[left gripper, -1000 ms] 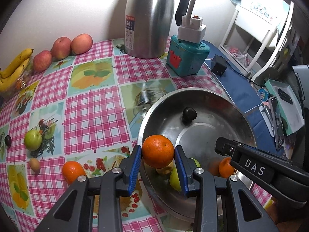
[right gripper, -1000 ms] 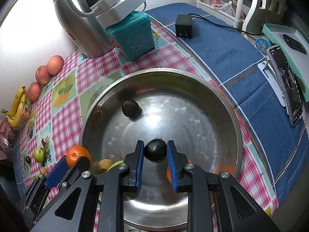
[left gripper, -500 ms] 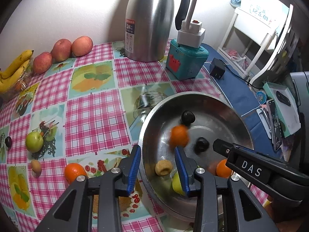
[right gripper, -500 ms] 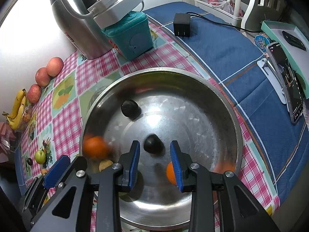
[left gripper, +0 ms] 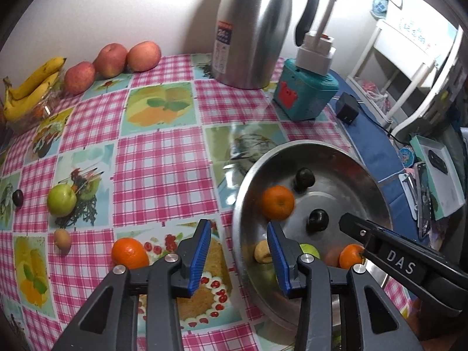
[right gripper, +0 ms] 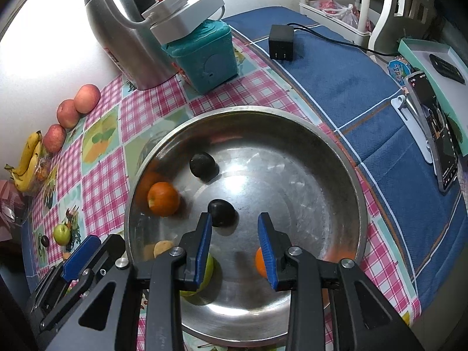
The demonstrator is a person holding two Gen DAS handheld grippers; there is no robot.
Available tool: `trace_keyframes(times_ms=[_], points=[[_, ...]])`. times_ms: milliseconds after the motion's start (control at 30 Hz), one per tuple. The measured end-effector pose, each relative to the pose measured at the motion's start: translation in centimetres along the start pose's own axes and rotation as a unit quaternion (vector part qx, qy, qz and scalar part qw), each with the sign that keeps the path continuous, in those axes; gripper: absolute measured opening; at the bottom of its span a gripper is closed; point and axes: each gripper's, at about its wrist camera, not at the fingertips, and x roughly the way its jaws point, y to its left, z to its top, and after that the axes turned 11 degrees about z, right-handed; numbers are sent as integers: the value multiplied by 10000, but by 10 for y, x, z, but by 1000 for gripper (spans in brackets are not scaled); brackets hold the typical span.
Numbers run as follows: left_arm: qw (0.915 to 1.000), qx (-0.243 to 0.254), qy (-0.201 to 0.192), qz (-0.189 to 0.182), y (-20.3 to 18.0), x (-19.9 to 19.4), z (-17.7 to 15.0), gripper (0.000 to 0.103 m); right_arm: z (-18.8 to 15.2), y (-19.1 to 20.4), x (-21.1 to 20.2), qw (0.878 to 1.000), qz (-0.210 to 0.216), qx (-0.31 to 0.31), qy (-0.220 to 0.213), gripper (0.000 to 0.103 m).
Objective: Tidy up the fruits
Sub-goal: 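Open both grippers to drop the orange and plum into the bowl, then withdraw both open grippers from the bowl toward the remaining fruit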
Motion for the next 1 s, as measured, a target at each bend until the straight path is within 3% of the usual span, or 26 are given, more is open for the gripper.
trace_keyframes(times_ms=[467, 1000], points=[[9925, -995, 582, 407, 58, 10, -1, 44, -5, 20, 4, 9994, -11, -346, 99, 33], [9858, -1469, 587, 563, 99, -4, -3, 44, -19, 68, 3, 9938, 7, -1107, 134, 33]])
